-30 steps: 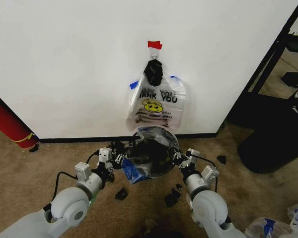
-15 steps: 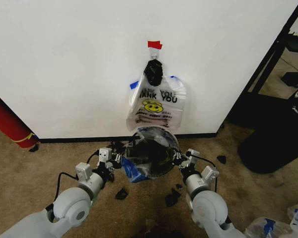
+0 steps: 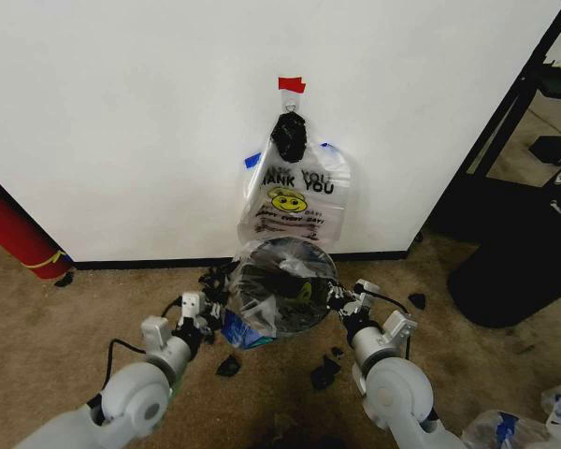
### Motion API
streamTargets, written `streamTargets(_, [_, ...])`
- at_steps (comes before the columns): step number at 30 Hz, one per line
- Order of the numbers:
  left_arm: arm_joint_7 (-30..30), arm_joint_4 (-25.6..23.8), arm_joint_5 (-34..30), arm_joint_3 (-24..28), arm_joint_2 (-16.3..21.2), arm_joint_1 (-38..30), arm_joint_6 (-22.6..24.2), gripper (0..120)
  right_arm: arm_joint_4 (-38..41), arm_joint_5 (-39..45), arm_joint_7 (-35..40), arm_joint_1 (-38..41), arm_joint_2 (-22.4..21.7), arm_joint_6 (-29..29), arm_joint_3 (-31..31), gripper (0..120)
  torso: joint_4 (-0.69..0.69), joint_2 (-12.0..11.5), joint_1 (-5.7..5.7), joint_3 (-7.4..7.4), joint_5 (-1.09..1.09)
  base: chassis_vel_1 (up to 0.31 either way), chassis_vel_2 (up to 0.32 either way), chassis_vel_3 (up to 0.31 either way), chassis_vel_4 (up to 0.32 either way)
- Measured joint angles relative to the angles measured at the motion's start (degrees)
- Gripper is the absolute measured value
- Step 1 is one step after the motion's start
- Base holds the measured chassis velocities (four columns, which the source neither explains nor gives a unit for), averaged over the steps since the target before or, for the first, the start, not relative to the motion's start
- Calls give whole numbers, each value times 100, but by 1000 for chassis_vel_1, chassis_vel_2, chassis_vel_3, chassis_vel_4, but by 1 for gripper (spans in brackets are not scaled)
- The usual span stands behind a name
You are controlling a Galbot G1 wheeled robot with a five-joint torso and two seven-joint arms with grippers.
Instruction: Pick up the garbage bag from the wall and place it over the trash bin.
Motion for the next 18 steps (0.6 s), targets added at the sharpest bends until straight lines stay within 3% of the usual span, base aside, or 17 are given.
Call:
streamTargets(10, [-131, 275, 97, 32, -154, -220, 29, 0, 62, 438, 50, 0, 55, -114, 9, 1, -1, 0, 0, 0, 0, 0, 0, 0, 0])
streamTargets(12, [-178, 152, 121, -122, -119, -102, 87, 10, 5, 451, 105, 42, 77, -103, 25, 1, 0, 0, 0, 0, -1, 0, 0, 0, 0])
streamTargets(14, [-189, 101, 144, -166, -104, -65, 98, 11, -19, 452, 117, 53, 84, -99, 31, 1, 0, 0, 0, 0, 0, 0, 0, 0, 0])
streamTargets(18, [-237, -289, 409, -345, -29, 183, 87, 31, -170, 475, 208, 124, 140, -71, 108, 1, 0, 0, 0, 0, 0, 0, 0, 0, 0])
